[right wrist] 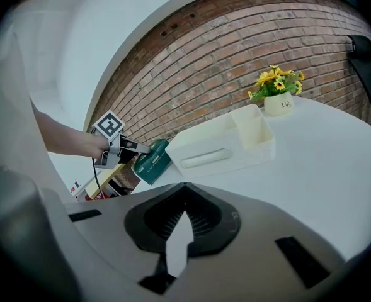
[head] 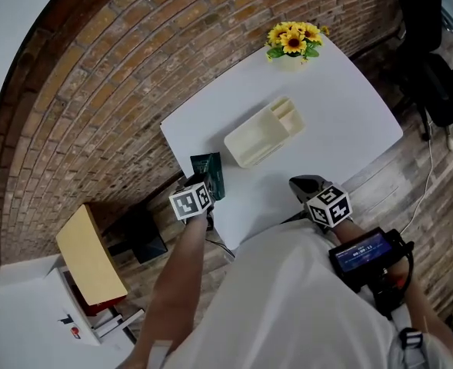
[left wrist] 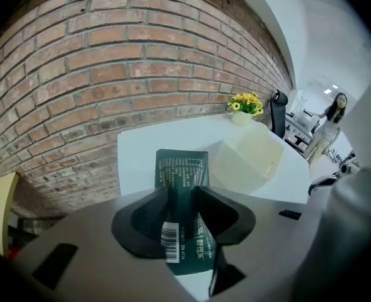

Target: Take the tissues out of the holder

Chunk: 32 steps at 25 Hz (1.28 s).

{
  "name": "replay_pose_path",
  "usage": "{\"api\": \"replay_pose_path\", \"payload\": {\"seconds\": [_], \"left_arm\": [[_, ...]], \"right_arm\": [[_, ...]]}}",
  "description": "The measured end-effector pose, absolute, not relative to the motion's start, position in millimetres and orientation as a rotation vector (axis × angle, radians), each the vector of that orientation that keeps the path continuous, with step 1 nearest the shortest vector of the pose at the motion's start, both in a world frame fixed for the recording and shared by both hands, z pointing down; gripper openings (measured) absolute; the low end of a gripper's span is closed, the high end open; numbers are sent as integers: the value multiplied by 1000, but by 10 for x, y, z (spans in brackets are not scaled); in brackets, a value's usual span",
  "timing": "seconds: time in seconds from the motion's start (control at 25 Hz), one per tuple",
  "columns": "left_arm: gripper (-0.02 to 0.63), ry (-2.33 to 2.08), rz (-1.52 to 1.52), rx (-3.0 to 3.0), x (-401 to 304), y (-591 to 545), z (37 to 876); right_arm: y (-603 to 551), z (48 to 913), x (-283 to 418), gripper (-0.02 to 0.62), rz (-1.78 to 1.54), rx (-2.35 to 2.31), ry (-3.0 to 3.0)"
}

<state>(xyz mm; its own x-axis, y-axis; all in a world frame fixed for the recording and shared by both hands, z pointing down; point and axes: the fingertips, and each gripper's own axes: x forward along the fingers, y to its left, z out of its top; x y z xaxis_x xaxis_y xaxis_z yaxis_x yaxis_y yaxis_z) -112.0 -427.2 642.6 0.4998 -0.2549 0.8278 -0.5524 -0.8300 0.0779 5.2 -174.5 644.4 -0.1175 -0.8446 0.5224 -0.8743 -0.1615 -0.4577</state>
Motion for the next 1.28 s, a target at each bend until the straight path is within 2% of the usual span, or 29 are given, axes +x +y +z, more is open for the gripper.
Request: {"api": "replay_pose_path", "payload": {"seconds": [0.36,0.68,1.08,1.16,1.28], "left_arm": [[167,-709,1210,2344,-1076,-4333,6590],[242,-677,1087,2404,-1073,-4314,6428],[241,-498,892,2673,-1128,-3829,5975],[222,-458,895,2701,-1177,-3657,5977],[111,-453,890,2747,-1248,-3466,5948]], "right_arm": [[-1663,6451,79,6,1165,2083,-1976],[-1684,6435,81,6,1157,2070,-1982],[-1872,6278,131,6,1058,2030,-2029],[-1946,6201,134,6,1010,2012,-2060],[-2047,6089,134,6,945,1989,-2099]]}}
